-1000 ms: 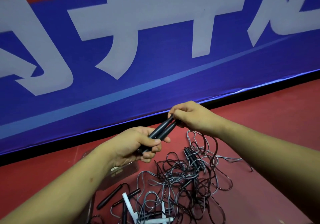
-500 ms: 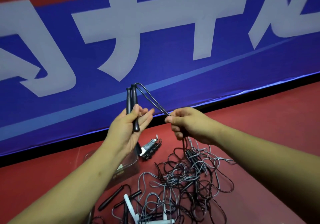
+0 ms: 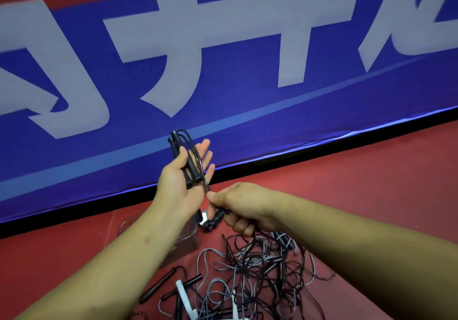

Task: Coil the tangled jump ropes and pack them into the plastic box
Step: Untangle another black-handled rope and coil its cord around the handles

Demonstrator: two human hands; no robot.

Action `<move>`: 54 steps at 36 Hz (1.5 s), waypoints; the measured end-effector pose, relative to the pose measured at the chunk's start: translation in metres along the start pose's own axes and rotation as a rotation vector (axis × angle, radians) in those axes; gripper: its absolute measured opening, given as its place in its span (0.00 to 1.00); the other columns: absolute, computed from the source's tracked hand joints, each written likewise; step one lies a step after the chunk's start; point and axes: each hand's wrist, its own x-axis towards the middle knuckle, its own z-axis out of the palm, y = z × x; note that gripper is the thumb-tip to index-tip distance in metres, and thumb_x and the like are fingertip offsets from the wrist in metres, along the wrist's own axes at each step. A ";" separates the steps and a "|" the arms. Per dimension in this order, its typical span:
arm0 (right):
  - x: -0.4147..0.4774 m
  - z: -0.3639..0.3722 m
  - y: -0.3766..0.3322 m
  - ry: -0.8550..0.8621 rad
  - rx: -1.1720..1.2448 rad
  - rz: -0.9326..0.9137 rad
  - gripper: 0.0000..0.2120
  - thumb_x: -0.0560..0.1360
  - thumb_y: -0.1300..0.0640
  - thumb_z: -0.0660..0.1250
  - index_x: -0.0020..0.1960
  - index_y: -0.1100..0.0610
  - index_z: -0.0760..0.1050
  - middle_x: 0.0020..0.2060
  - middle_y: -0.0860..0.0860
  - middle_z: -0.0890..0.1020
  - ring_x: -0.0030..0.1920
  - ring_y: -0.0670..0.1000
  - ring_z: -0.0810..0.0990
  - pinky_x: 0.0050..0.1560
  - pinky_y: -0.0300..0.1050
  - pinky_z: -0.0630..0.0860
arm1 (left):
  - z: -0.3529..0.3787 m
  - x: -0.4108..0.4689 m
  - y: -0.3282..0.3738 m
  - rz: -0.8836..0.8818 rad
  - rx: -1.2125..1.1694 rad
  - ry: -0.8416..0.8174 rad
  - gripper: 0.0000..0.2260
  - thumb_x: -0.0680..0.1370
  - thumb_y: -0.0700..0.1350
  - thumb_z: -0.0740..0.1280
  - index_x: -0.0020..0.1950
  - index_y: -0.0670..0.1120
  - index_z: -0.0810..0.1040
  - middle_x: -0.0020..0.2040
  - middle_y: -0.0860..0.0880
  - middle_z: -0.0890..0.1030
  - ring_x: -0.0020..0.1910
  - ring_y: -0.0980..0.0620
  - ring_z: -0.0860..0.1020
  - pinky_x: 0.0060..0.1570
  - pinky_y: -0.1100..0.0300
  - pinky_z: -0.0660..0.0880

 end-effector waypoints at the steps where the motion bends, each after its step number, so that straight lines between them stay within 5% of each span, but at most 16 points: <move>1: 0.000 0.001 -0.001 -0.003 -0.008 0.006 0.20 0.83 0.44 0.54 0.43 0.55 0.74 0.21 0.47 0.63 0.19 0.45 0.57 0.23 0.33 0.54 | 0.000 0.000 0.000 -0.009 0.002 -0.023 0.16 0.85 0.52 0.56 0.61 0.44 0.78 0.58 0.49 0.84 0.65 0.46 0.78 0.68 0.49 0.69; 6: -0.002 0.001 -0.002 0.009 -0.076 0.002 0.21 0.83 0.45 0.55 0.39 0.56 0.74 0.23 0.49 0.63 0.20 0.46 0.58 0.23 0.34 0.55 | 0.002 -0.003 -0.004 -0.100 -0.015 -0.080 0.13 0.83 0.55 0.59 0.60 0.49 0.75 0.55 0.40 0.84 0.56 0.39 0.83 0.53 0.48 0.78; 8: -0.004 0.001 -0.002 0.015 -0.093 -0.019 0.21 0.83 0.45 0.56 0.39 0.56 0.75 0.22 0.50 0.64 0.20 0.47 0.58 0.24 0.35 0.56 | 0.005 -0.001 -0.005 -0.078 -0.023 -0.046 0.12 0.83 0.53 0.61 0.60 0.47 0.75 0.45 0.44 0.85 0.43 0.45 0.85 0.39 0.55 0.80; 10: -0.005 0.001 -0.004 0.018 -0.104 -0.059 0.21 0.83 0.45 0.56 0.40 0.56 0.76 0.21 0.49 0.65 0.20 0.47 0.59 0.24 0.36 0.57 | 0.006 0.001 -0.003 -0.041 -0.008 -0.001 0.11 0.82 0.51 0.64 0.57 0.45 0.74 0.32 0.49 0.78 0.28 0.54 0.77 0.27 0.63 0.74; 13: -0.006 0.001 -0.009 0.005 -0.112 -0.094 0.20 0.83 0.46 0.56 0.41 0.56 0.76 0.21 0.49 0.65 0.20 0.47 0.59 0.23 0.36 0.57 | 0.007 0.005 -0.001 -0.054 -0.046 0.031 0.11 0.82 0.51 0.64 0.51 0.43 0.73 0.27 0.51 0.70 0.21 0.58 0.68 0.21 0.66 0.66; 18: -0.004 0.000 -0.010 -0.032 -0.068 0.027 0.20 0.84 0.47 0.55 0.40 0.57 0.74 0.21 0.48 0.62 0.19 0.46 0.56 0.23 0.33 0.52 | 0.007 0.004 -0.005 -0.037 0.004 0.002 0.16 0.84 0.52 0.60 0.53 0.40 0.78 0.34 0.49 0.81 0.37 0.50 0.85 0.36 0.60 0.76; 23: -0.007 -0.001 -0.015 -0.122 0.008 0.019 0.20 0.84 0.47 0.54 0.40 0.57 0.72 0.22 0.48 0.59 0.19 0.45 0.54 0.24 0.32 0.51 | 0.006 0.004 -0.003 -0.039 0.040 -0.079 0.12 0.83 0.51 0.59 0.53 0.43 0.74 0.48 0.47 0.86 0.53 0.45 0.84 0.45 0.55 0.79; 27: -0.012 -0.002 -0.016 -0.120 -0.005 -0.038 0.20 0.83 0.46 0.55 0.39 0.56 0.73 0.22 0.49 0.62 0.20 0.46 0.55 0.25 0.35 0.52 | 0.010 -0.002 -0.001 -0.051 -0.112 -0.122 0.08 0.84 0.47 0.60 0.56 0.43 0.71 0.51 0.38 0.85 0.53 0.38 0.84 0.43 0.50 0.83; 30: -0.014 -0.002 -0.017 -0.088 -0.060 -0.063 0.20 0.83 0.47 0.56 0.38 0.56 0.73 0.23 0.50 0.63 0.21 0.48 0.57 0.25 0.37 0.54 | 0.013 -0.002 -0.002 -0.028 -0.110 -0.114 0.07 0.84 0.46 0.60 0.55 0.43 0.71 0.44 0.40 0.85 0.42 0.45 0.86 0.36 0.56 0.82; 33: -0.016 -0.003 -0.018 -0.033 -0.135 -0.125 0.17 0.82 0.50 0.58 0.39 0.57 0.74 0.23 0.51 0.65 0.22 0.49 0.60 0.25 0.40 0.56 | 0.010 0.003 -0.003 0.036 0.058 -0.044 0.04 0.83 0.43 0.61 0.55 0.43 0.70 0.31 0.49 0.75 0.24 0.56 0.72 0.24 0.63 0.70; 36: -0.020 -0.008 -0.021 -0.009 -0.178 -0.193 0.11 0.80 0.57 0.63 0.40 0.60 0.72 0.23 0.50 0.67 0.21 0.49 0.65 0.25 0.39 0.63 | 0.004 0.009 -0.001 0.101 0.313 0.002 0.02 0.84 0.41 0.61 0.52 0.44 0.69 0.30 0.49 0.69 0.22 0.56 0.63 0.22 0.63 0.64; 39: -0.026 -0.018 -0.024 0.035 -0.295 -0.192 0.07 0.79 0.62 0.65 0.43 0.64 0.74 0.29 0.52 0.73 0.25 0.51 0.77 0.29 0.40 0.73 | -0.001 0.009 0.002 0.240 0.688 0.027 0.05 0.83 0.41 0.62 0.49 0.47 0.69 0.32 0.48 0.70 0.23 0.54 0.65 0.25 0.62 0.65; 42: -0.030 -0.033 -0.025 0.160 -0.505 -0.208 0.07 0.79 0.59 0.66 0.47 0.63 0.77 0.30 0.56 0.74 0.25 0.52 0.76 0.27 0.36 0.69 | -0.012 0.010 0.007 0.453 1.308 0.015 0.04 0.82 0.43 0.63 0.49 0.47 0.68 0.34 0.48 0.76 0.24 0.54 0.74 0.28 0.65 0.69; 44: -0.033 -0.043 -0.026 0.216 -0.564 -0.234 0.08 0.78 0.58 0.67 0.42 0.61 0.76 0.29 0.55 0.71 0.25 0.52 0.75 0.28 0.37 0.68 | -0.019 0.011 0.003 0.419 1.404 -0.018 0.05 0.82 0.43 0.63 0.49 0.45 0.68 0.34 0.49 0.76 0.23 0.55 0.76 0.30 0.64 0.72; 51: -0.030 -0.029 -0.014 0.079 -0.405 -0.241 0.07 0.79 0.59 0.67 0.48 0.63 0.80 0.26 0.52 0.68 0.24 0.50 0.67 0.26 0.38 0.65 | -0.007 0.010 0.012 0.000 0.088 0.131 0.07 0.84 0.38 0.59 0.48 0.38 0.71 0.37 0.42 0.80 0.31 0.49 0.84 0.30 0.61 0.80; 54: -0.021 -0.011 -0.007 0.051 -0.436 -0.208 0.08 0.79 0.60 0.66 0.50 0.64 0.81 0.25 0.51 0.68 0.23 0.49 0.64 0.24 0.37 0.62 | -0.002 0.004 0.017 -0.035 -0.211 0.157 0.09 0.85 0.39 0.57 0.48 0.37 0.71 0.39 0.38 0.82 0.34 0.48 0.83 0.35 0.63 0.80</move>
